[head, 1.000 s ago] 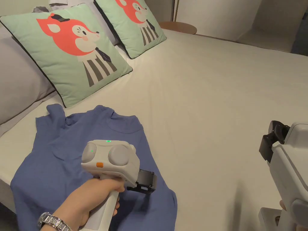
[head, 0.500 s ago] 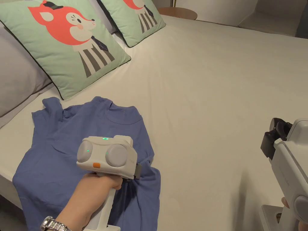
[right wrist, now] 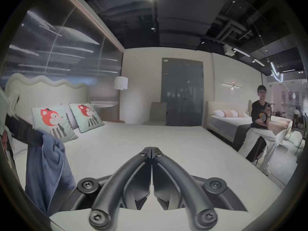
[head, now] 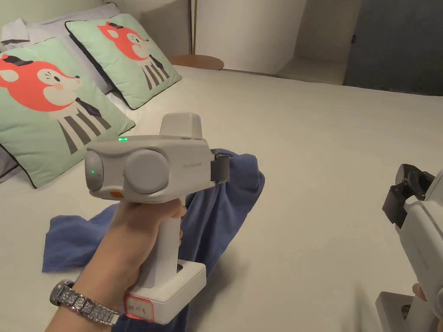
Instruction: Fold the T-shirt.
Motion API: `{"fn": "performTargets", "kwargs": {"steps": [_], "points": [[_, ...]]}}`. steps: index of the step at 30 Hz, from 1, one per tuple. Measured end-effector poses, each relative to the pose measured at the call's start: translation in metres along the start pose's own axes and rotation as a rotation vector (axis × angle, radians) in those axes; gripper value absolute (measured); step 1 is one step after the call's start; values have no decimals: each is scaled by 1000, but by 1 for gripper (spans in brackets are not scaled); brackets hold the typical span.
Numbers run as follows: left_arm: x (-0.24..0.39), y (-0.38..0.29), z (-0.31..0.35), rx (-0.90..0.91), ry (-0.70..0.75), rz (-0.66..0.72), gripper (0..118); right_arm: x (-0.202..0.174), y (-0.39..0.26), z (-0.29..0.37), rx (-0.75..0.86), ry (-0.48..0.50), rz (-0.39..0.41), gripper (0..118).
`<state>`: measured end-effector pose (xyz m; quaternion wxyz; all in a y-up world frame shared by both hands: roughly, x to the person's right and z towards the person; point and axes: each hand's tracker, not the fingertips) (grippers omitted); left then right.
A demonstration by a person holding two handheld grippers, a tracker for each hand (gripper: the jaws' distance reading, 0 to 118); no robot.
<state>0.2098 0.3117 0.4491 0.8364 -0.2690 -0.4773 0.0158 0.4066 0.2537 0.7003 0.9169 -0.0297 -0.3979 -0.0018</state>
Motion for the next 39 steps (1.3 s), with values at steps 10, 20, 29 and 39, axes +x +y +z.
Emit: {"fn": "performTargets", "kwargs": {"steps": [10, 20, 29, 39], "points": [[145, -18, -63, -58, -384, -13, 3, 98, 14, 56, 49, -218, -13, 1], [210, -183, -174, -564, -398, -14, 3, 151, -11, 91, -5, -340, -32, 1], [208, -241, -203, -710, -367, 33, 3, 147, -24, 90, -34, -331, -42, 1], [138, -134, -103, -134, -318, -41, 108, 137, -18, 84, -12, -294, -28, 1]]}}
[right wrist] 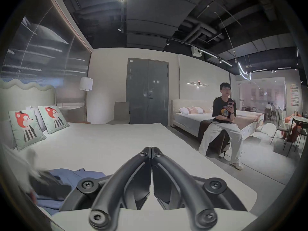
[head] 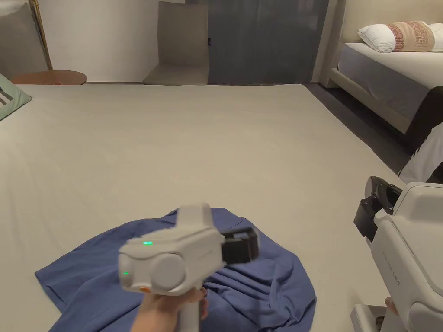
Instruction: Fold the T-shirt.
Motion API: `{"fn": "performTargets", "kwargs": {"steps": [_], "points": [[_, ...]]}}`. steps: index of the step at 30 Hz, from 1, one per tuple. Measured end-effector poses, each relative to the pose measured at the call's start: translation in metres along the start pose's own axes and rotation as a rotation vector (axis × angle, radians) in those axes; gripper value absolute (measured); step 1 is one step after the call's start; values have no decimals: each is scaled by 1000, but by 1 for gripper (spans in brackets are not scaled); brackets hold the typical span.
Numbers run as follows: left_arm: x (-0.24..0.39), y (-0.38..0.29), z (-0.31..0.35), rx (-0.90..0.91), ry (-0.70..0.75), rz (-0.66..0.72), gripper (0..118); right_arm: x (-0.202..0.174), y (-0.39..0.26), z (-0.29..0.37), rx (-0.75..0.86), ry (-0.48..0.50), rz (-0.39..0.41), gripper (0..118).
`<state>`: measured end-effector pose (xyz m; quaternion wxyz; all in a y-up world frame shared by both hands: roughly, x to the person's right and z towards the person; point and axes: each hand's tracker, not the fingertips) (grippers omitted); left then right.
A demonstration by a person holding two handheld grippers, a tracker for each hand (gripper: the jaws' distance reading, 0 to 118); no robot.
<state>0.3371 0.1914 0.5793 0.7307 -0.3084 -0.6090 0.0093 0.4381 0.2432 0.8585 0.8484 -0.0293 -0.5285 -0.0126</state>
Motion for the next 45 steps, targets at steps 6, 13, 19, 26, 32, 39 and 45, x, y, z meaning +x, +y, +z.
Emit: {"fn": "performTargets", "kwargs": {"steps": [6, 13, 19, 26, 32, 39, 45], "points": [[-48, 43, 113, 347, 331, -120, 108, -18, 4, -2, 19, 49, -18, 1], [-72, 40, 184, 471, 546, -133, 0, -40, 7, -2, 31, 97, -13, 1], [-82, 31, 195, 430, 520, -110, 0, -49, 7, -2, 29, 118, 1, 1], [-104, 19, 169, 227, 484, -59, 13, -49, 4, -6, 8, 113, 6, 1], [-140, -25, 135, -5, 491, 37, 106, -44, -6, -9, -24, 106, 14, 1], [-174, -83, 96, -230, 532, 130, 102, -42, -23, -16, -85, 103, 29, 1], [-177, -101, 87, -255, 586, 79, 52, -40, -44, -33, -192, 98, 41, 4]]}}
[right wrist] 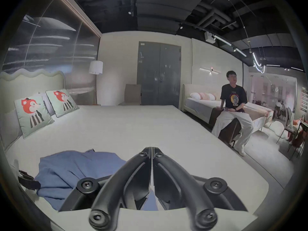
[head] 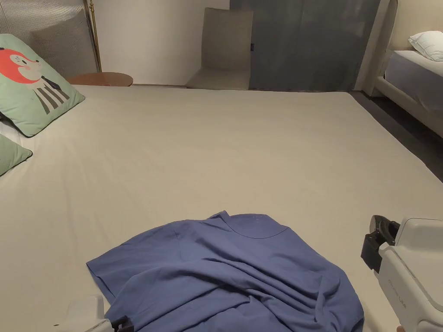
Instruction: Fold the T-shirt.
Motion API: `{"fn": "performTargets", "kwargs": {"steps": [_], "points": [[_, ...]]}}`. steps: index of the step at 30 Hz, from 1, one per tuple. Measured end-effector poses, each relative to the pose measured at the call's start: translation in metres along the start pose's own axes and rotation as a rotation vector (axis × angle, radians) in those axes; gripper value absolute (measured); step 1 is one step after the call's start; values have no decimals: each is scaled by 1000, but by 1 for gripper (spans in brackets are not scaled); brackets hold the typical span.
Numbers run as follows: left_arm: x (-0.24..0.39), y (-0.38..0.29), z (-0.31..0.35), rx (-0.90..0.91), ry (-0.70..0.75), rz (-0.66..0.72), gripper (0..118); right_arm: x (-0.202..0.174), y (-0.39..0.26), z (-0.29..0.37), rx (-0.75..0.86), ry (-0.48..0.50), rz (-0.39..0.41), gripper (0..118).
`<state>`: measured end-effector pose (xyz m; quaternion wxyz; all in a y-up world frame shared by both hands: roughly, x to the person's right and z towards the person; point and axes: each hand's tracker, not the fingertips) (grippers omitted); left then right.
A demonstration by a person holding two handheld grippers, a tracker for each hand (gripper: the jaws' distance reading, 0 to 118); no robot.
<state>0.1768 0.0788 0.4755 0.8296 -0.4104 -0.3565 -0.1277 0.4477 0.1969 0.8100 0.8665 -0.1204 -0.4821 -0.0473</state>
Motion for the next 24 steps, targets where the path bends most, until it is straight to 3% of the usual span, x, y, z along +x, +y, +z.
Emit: {"fn": "performTargets", "kwargs": {"steps": [1, 2, 4, 5, 6, 11, 12, 13, 15, 18, 19, 22, 24], "points": [[-1, 2, 1, -1, -12, 4, 34, 0, -3, -5, -33, 6, 7, 23], [-3, 5, 2, 4, -22, 11, 7, 1, -7, -11, -71, 18, 13, 51], [-7, 8, 5, 5, -102, 81, 7, 3, -16, -26, -179, 65, 0, 115], [-5, 8, 6, 2, -79, 53, 7, 4, -23, -36, -247, 85, -6, 118], [-2, 8, 7, 16, -63, 30, 7, 5, -30, -42, -272, 114, -21, 118], [-5, 3, 15, 32, -74, 43, 7, 13, -73, -74, -497, 57, 18, 113], [-3, 2, 18, 35, -74, 49, 7, 14, -82, -76, -537, 67, 22, 103], [-3, 1, 20, 37, -75, 53, 7, 13, -89, -77, -555, 77, 27, 81], [-4, 1, 22, 40, -77, 60, 7, 13, -96, -73, -577, 89, 29, 56], [-5, 4, 25, 53, -81, 60, 7, 10, -92, -67, -562, 186, -15, 39], [-5, 7, 29, 62, -81, 59, 7, 9, -87, -65, -559, 202, -25, 10], [-7, 22, 49, 120, -112, 79, 7, 5, -59, -53, -465, 217, 47, 9], [-12, 39, 66, 178, -148, 99, 7, 10, -29, -41, -399, 246, 19, 9]]}}
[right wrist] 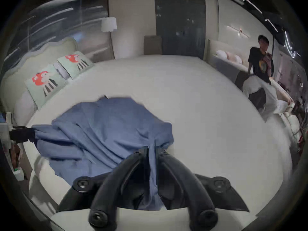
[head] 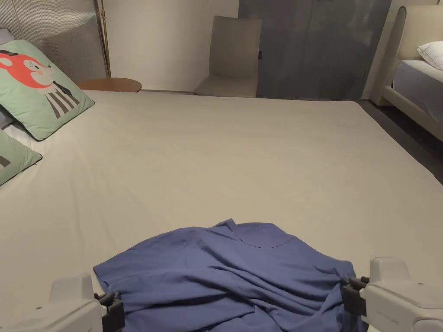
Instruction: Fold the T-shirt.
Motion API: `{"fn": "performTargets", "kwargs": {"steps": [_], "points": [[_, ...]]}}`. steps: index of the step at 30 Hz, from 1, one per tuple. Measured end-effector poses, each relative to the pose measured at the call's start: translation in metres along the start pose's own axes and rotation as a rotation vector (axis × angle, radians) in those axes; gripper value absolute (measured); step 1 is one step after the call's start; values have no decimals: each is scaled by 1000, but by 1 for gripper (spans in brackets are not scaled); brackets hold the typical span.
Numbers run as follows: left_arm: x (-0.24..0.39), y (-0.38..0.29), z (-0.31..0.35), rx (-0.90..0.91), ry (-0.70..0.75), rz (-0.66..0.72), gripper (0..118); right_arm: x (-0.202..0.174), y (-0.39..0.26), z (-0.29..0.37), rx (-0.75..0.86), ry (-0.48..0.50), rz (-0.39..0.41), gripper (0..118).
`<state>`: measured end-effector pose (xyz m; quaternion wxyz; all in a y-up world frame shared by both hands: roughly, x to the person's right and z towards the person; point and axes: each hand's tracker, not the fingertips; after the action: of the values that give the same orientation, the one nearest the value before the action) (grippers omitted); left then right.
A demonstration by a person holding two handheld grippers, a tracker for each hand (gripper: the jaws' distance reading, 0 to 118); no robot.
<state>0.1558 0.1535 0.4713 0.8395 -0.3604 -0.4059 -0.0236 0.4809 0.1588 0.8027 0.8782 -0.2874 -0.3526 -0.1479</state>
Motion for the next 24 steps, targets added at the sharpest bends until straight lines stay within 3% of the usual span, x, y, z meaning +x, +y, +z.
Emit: {"fn": "performTargets", "kwargs": {"steps": [8, 12, 16, 24], "points": [[21, 96, 72, 263, -93, -4, 7, -5, 85, 99, 300, 95, -89, 8], [37, 139, 103, 386, -114, -42, 7, -16, 117, 137, 441, 78, -34, 8], [53, 179, 125, 476, -137, -64, 7, -23, 148, 164, 540, 94, -29, 7], [83, 263, 120, 541, -197, -66, 7, -20, 212, 175, 632, 23, -5, 7]]}}
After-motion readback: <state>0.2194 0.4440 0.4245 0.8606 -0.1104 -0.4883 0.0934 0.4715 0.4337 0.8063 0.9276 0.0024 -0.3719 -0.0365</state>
